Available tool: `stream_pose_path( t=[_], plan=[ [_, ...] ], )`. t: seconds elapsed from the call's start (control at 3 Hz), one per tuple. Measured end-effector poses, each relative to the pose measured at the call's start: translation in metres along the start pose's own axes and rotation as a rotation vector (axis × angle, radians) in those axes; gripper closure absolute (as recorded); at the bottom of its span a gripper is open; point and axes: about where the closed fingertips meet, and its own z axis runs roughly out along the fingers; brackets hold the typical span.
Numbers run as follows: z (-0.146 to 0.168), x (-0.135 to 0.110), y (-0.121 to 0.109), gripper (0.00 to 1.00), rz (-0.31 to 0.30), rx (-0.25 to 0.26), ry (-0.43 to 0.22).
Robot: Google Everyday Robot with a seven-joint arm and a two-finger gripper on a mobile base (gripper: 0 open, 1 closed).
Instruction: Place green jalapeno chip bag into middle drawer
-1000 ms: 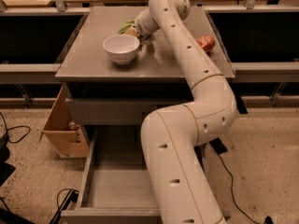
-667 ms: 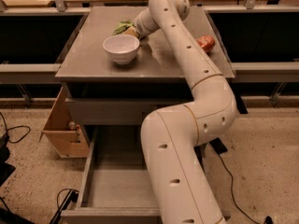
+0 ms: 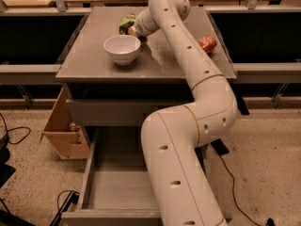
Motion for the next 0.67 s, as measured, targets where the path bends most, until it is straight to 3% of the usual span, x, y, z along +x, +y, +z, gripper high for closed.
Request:
stream_pose_path(
  t=[0.33, 0.67],
  plan=[
    [-0.002, -0.002, -0.002, 1.0, -0.009, 0.011, 0.001],
    [-0.027, -0.023, -0.004, 1.0, -0.073, 0.026, -0.003]
  ],
)
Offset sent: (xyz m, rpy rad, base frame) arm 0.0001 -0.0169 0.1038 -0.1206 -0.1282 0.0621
